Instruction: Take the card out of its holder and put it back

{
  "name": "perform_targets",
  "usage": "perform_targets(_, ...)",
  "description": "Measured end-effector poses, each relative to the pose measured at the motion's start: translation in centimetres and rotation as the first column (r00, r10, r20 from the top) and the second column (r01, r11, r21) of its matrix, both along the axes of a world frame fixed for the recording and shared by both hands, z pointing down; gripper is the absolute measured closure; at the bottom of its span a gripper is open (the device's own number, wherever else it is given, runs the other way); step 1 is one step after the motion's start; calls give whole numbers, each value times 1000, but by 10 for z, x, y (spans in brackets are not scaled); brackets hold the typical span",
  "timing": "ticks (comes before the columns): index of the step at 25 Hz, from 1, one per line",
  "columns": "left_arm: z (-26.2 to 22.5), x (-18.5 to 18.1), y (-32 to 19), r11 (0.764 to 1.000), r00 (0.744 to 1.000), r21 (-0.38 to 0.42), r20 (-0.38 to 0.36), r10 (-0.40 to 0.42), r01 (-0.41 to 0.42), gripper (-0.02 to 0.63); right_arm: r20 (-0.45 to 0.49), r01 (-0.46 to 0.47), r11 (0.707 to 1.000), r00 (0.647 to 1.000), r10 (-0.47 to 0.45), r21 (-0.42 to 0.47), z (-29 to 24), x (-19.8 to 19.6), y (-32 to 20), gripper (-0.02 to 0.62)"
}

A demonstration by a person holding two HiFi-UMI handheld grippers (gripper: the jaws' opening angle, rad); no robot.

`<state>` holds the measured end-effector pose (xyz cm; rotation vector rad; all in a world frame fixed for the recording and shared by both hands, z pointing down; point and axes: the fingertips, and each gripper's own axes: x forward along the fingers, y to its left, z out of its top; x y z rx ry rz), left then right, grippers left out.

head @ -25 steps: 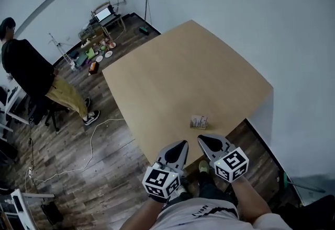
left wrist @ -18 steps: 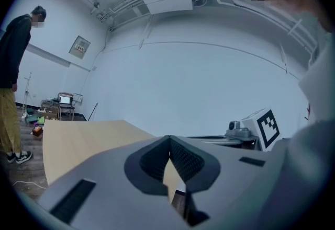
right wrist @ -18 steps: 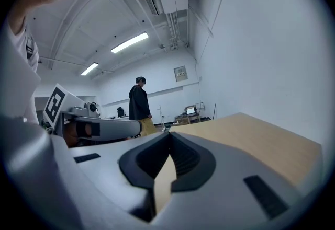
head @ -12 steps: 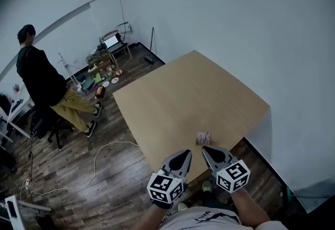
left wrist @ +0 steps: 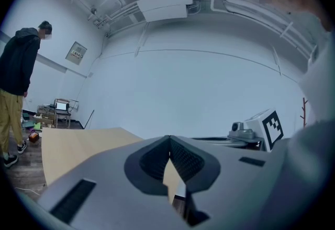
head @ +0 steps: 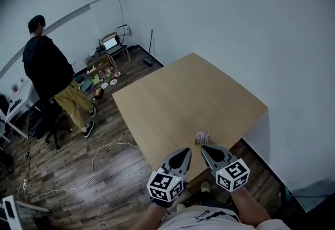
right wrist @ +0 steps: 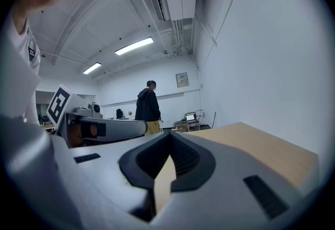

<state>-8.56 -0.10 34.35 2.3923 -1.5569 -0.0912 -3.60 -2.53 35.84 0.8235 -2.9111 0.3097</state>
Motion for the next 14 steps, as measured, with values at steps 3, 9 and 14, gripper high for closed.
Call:
perform_targets(3, 4, -1, -2, 1000, 1000, -2, 1, -1, 1, 594, 2, -1, 1000, 1000, 1, 1, 4, 0, -3, 581)
perform_targets(9, 8, -2, -8, 1000, 1000, -20, -3, -4, 4, 594, -3, -1, 1000, 1000, 1, -13, 7, 1, -9, 581)
perform_targets(14, 20, -1, -18, 1000, 1000, -27, -1, -11, 11, 594, 1, 3, 1000, 1000, -3, -11, 18, 3, -21, 581)
